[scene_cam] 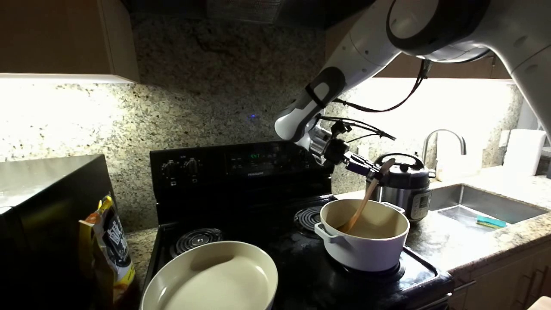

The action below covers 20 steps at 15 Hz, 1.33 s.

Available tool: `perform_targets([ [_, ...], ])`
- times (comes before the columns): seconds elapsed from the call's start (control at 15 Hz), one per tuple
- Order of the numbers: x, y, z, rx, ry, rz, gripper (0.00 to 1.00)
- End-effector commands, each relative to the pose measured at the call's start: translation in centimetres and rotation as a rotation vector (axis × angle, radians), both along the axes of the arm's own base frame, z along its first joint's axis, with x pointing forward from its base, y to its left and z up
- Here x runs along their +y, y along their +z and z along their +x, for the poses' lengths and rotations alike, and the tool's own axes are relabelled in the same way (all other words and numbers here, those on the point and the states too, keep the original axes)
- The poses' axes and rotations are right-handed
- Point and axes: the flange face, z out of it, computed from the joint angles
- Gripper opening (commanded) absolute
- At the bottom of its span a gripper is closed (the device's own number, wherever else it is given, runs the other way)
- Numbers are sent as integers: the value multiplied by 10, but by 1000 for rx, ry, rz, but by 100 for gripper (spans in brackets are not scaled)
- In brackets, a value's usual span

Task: Use the wooden spoon to stir the liquid in the white pot.

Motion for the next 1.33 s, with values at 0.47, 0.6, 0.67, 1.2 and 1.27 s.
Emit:
perform_targets([
  [0.47,-23,-3,-25,93,-39,-21,9],
  [0.6,-7,-9,-27,119,9,-2,9],
  [0.67,1,-12,-27,129,30,6,9],
  [1.2,31,-10,-13,116,31,2,9],
  [1.27,23,-7,-13,109,8,-5,9],
])
